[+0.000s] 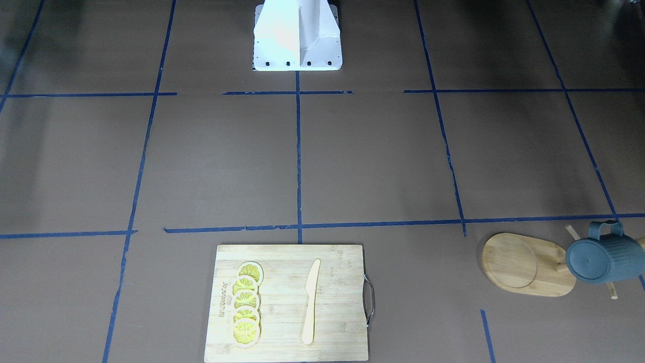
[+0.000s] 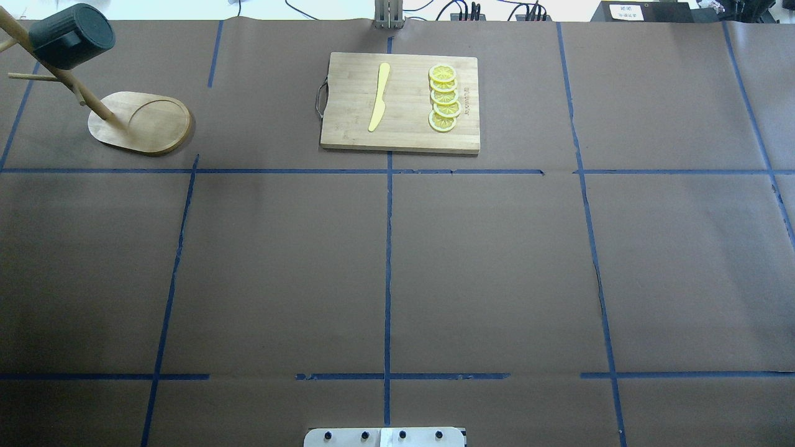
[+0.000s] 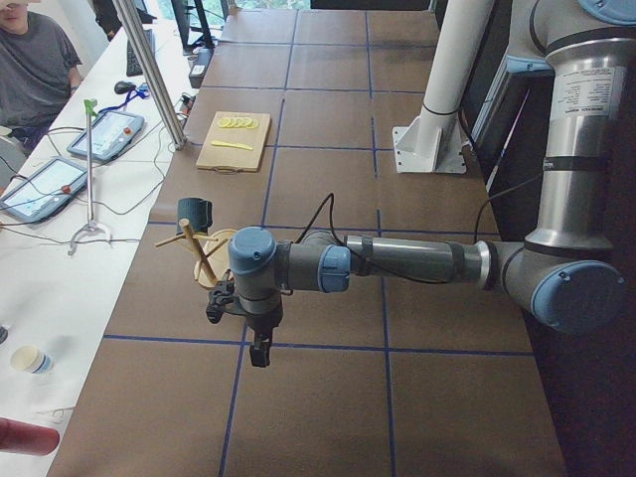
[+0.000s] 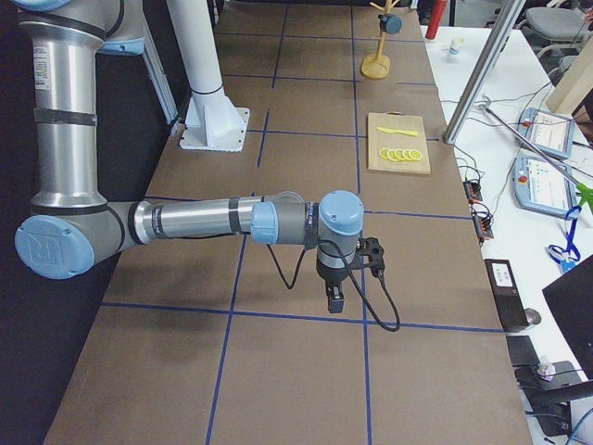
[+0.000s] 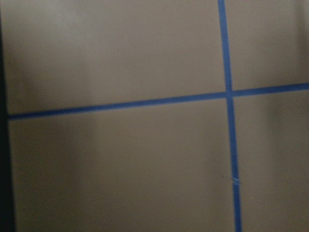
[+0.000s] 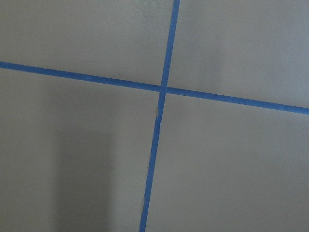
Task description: Hang cup on storage rack
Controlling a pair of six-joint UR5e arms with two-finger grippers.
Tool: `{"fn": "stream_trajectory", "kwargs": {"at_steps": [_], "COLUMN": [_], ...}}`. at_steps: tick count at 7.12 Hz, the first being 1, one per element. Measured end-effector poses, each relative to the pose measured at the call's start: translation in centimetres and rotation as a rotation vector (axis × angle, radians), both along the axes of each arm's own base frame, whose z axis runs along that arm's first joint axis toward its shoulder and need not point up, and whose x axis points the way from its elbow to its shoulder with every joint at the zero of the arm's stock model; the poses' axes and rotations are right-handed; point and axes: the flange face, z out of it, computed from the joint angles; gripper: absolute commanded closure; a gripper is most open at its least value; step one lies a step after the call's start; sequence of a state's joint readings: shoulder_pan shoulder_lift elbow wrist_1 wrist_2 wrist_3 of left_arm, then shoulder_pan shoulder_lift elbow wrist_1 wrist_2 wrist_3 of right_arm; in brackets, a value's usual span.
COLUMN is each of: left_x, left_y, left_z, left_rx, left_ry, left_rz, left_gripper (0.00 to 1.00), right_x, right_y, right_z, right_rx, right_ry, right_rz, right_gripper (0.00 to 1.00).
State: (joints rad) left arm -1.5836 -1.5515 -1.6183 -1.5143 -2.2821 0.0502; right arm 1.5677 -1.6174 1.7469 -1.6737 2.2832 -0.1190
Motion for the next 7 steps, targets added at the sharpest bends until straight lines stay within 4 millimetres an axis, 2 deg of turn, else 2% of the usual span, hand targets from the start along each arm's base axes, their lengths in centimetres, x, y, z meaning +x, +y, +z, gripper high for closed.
{"fn": "stream_trajectory", "kwargs": {"at_steps": [2,7], "left_x": [0.0,0.1], "left_y": [0.1,0.0], "left_z": [-0.2,-1.8], "left_rx": [0.006,0.045], "left_ry": [0.018,0.016], "left_rz": [-0.001,0.002], "left_gripper": [0.0,0.0], "right_x": [0.0,0.0], "right_y": [0.2,1.7], "right_z": [0.8,4.9], "right_rx": [-0.006,-0.094], "right_ry": [0.003,0.0], "right_rz": [-0.01,-0.007], "right_gripper": [0.0,0.0]}}
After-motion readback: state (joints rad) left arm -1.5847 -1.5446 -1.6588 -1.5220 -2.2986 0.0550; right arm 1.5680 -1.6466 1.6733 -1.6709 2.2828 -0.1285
